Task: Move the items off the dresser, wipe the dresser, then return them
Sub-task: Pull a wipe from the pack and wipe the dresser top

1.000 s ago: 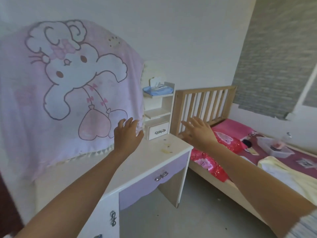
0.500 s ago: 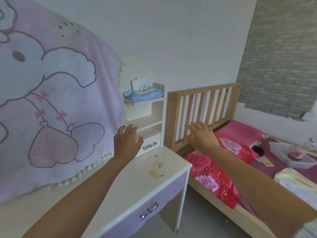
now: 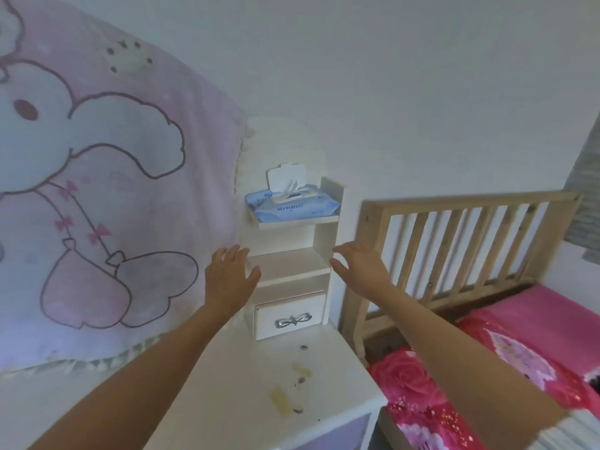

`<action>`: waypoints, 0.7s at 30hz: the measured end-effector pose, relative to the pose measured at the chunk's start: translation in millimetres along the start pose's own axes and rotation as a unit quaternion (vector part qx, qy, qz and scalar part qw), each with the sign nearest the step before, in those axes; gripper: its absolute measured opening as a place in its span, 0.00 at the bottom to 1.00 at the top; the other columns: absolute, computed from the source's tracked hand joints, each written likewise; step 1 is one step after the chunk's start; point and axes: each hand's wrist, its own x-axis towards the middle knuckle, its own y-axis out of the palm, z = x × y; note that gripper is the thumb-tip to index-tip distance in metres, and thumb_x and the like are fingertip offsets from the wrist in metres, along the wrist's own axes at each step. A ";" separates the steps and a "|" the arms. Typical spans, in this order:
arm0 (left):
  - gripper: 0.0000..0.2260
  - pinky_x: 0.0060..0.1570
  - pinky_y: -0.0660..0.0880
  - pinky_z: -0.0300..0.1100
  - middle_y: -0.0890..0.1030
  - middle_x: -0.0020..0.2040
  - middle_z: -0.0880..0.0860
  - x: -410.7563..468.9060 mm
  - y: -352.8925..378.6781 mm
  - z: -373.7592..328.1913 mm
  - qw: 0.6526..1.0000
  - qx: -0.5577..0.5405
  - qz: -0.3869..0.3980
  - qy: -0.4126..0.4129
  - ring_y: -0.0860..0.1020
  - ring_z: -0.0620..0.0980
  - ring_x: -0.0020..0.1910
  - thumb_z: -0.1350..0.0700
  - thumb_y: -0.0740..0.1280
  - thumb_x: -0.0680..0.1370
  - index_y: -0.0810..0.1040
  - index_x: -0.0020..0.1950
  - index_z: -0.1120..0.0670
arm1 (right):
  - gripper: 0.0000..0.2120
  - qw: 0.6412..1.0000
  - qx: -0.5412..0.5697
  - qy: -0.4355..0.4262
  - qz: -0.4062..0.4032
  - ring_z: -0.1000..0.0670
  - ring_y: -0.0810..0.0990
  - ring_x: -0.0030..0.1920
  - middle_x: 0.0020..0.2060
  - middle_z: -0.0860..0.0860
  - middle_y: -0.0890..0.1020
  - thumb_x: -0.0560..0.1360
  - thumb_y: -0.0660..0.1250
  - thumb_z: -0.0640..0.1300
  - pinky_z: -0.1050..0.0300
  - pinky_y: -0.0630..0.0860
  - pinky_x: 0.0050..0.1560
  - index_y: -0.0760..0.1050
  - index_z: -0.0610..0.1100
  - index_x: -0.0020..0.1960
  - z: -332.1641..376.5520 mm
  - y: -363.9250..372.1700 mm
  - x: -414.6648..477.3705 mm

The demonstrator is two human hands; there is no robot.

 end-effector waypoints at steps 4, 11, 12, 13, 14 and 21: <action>0.21 0.68 0.59 0.50 0.64 0.73 0.54 44.8 6.6 -4.1 1.000 -0.016 -0.026 -0.002 0.57 0.55 0.72 0.51 0.59 0.79 0.65 0.71 0.56 | 0.16 1.000 0.005 -0.012 -0.019 0.42 0.70 0.61 0.57 0.43 0.75 0.79 0.56 0.48 0.52 0.67 0.58 0.73 0.44 0.63 1.6 11.8 57.4; 0.16 0.59 0.65 0.47 0.74 0.62 0.55 139.1 27.9 -14.4 0.992 -0.113 -0.057 -0.026 0.65 0.56 0.64 0.53 0.58 0.79 0.71 0.64 0.57 | 0.13 0.993 0.089 0.010 -0.078 0.40 0.75 0.49 0.44 0.37 0.77 0.77 0.58 0.42 0.54 0.69 0.43 0.80 0.38 0.48 7.6 6.2 187.6; 0.17 0.61 0.64 0.47 0.73 0.64 0.55 154.1 31.5 -15.0 0.992 -0.113 -0.054 -0.019 0.64 0.56 0.65 0.53 0.58 0.79 0.70 0.66 0.56 | 0.13 0.994 0.077 0.005 -0.079 0.40 0.74 0.50 0.46 0.37 0.77 0.77 0.58 0.42 0.54 0.68 0.44 0.80 0.38 0.49 8.9 7.1 205.6; 0.18 0.63 0.62 0.47 0.72 0.66 0.55 163.4 32.8 -17.2 0.992 -0.113 -0.052 -0.010 0.64 0.55 0.66 0.52 0.58 0.79 0.69 0.67 0.56 | 0.12 0.995 0.065 -0.004 -0.076 0.40 0.73 0.51 0.47 0.37 0.77 0.77 0.59 0.42 0.55 0.67 0.45 0.80 0.39 0.49 8.7 8.4 217.4; 0.18 0.64 0.61 0.46 0.71 0.66 0.55 170.8 33.0 -20.2 0.993 -0.113 -0.047 -0.002 0.64 0.54 0.67 0.52 0.59 0.79 0.69 0.67 0.56 | 0.12 0.996 0.054 -0.015 -0.065 0.40 0.73 0.51 0.46 0.37 0.77 0.77 0.59 0.42 0.55 0.67 0.45 0.80 0.39 0.49 7.4 10.2 227.3; 0.22 0.66 0.60 0.43 0.69 0.68 0.47 208.3 58.5 -14.4 0.997 -0.046 0.011 0.056 0.61 0.48 0.70 0.44 0.63 0.75 0.70 0.67 0.51 | 0.08 0.995 0.023 -0.065 0.073 0.50 0.71 0.36 0.27 0.54 0.73 0.72 0.66 0.39 0.65 0.64 0.32 0.81 0.42 0.36 -6.6 19.4 273.2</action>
